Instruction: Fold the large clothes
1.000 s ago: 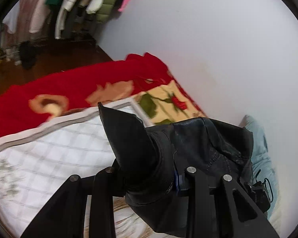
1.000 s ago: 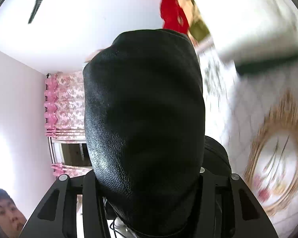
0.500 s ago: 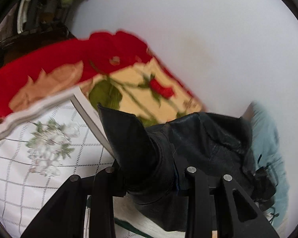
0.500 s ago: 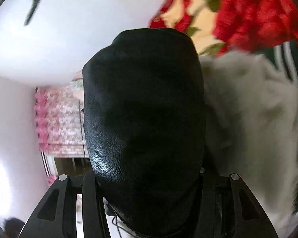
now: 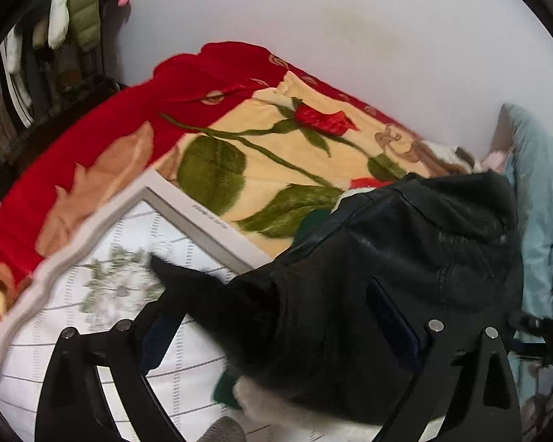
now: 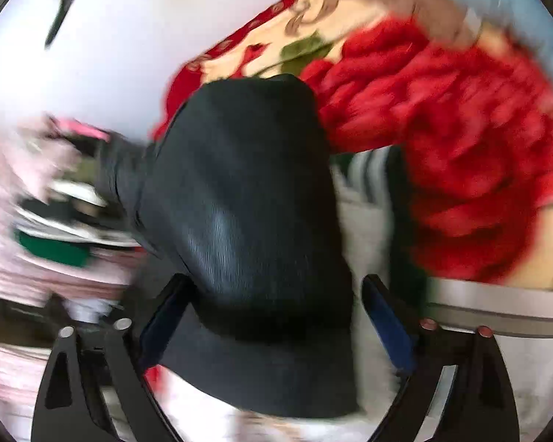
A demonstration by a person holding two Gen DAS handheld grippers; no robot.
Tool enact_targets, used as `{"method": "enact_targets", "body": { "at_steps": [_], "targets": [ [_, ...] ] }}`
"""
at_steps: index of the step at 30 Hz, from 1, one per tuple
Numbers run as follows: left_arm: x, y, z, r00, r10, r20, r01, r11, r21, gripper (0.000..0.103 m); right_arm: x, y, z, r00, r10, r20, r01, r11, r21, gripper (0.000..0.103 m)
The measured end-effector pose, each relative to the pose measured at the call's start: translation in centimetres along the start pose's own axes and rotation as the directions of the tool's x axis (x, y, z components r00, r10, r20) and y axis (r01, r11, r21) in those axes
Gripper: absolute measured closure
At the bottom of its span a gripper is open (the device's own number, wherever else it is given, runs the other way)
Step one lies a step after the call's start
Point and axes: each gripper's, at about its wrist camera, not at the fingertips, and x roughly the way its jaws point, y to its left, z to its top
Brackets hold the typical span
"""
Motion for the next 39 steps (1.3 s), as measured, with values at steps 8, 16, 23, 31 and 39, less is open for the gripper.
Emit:
{"method": "enact_targets", "body": {
  "at_steps": [8,16,23,31,39],
  "targets": [
    [-7.7,-3.0,-2.0,0.979,0.192,0.066,-0.202,0.956,0.215,0.005,-5.0,6.1,-7.9,0.84,-0.515,0.172,0.536,0.837,-0.112,0.0],
    [-17.5,-4.5,-4.4,0.984,0.158,0.076,-0.174,0.931,0.319,0.005,-13.8,13.0,-17.5,0.762,-0.599,0.248,0.623,0.782,-0.026,0.0],
    [-29.9,-3.6,-5.9,0.994,0.065,0.089,-0.091,0.938,0.334,0.005,-24.1,20.4,-26.5,0.709,-0.621,0.335,0.657,0.754,0.009,0.0],
    [-43.1,-2.4,-8.0,0.99,0.0,0.142,-0.053,0.928,0.368,0.005,-37.8,28.5,-37.7,0.653,-0.617,0.439,0.658,0.75,0.075,0.0],
    [-52.7,-1.1,-10.3,0.987,-0.035,0.155,-0.028,0.923,0.384,0.005,-47.5,34.9,-46.9,0.628,-0.591,0.505,0.65,0.756,0.076,0.0]
  ]
}}
